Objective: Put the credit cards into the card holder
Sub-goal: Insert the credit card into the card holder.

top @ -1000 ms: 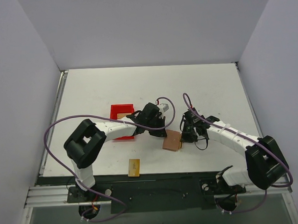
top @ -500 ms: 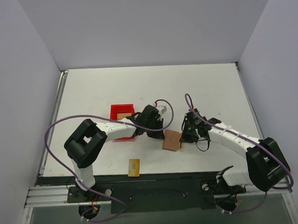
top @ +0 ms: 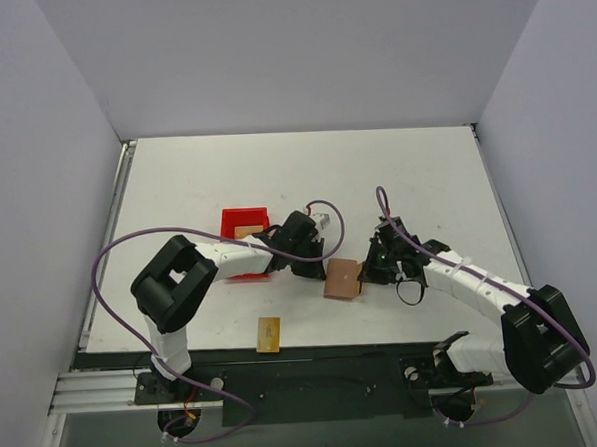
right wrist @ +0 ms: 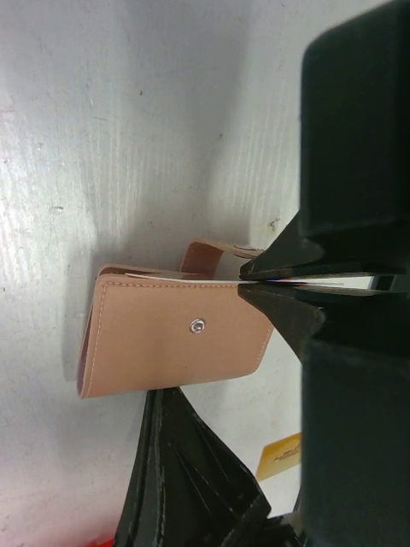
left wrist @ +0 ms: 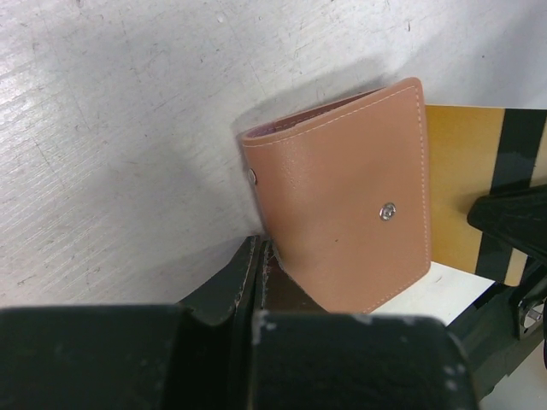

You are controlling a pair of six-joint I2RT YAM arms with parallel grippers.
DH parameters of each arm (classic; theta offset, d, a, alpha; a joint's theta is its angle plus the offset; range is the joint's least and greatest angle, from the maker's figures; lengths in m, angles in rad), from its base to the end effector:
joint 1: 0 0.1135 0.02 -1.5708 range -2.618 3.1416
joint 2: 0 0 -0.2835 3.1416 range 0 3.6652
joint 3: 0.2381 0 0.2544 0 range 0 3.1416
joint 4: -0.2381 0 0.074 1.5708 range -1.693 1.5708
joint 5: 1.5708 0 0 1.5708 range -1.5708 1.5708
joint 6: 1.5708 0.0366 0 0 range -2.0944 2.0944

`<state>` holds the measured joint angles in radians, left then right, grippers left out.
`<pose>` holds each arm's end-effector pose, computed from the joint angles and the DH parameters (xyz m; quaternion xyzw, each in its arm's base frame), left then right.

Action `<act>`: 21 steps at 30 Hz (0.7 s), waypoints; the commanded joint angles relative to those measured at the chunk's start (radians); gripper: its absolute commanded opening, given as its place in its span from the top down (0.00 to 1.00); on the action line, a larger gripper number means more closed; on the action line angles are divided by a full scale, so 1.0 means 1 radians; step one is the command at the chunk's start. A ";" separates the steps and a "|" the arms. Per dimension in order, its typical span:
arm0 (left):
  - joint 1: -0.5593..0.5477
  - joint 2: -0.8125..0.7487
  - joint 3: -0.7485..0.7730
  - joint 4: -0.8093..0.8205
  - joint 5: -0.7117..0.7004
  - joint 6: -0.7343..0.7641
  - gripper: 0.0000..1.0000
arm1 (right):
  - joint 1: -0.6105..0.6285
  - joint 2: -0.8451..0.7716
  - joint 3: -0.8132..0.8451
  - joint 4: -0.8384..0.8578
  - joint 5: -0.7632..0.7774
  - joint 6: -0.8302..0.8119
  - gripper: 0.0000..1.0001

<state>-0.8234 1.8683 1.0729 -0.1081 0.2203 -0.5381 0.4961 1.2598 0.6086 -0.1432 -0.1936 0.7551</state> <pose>0.2571 -0.2892 0.1638 0.1692 0.9245 -0.2856 0.1876 0.2106 0.1220 0.2029 0.0827 0.9183 0.2931 0.2530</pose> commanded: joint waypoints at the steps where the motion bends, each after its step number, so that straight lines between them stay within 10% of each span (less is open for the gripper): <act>1: 0.004 0.012 -0.008 0.013 0.002 -0.002 1.00 | -0.007 -0.049 0.000 0.033 -0.038 -0.017 1.00; 21: 0.013 0.029 0.007 0.008 0.022 -0.003 1.00 | -0.007 -0.066 0.031 0.059 -0.106 -0.056 1.00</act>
<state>-0.8097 1.8732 1.0721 -0.1055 0.2317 -0.5396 0.4904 1.2190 0.6086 -0.0891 -0.2813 0.7227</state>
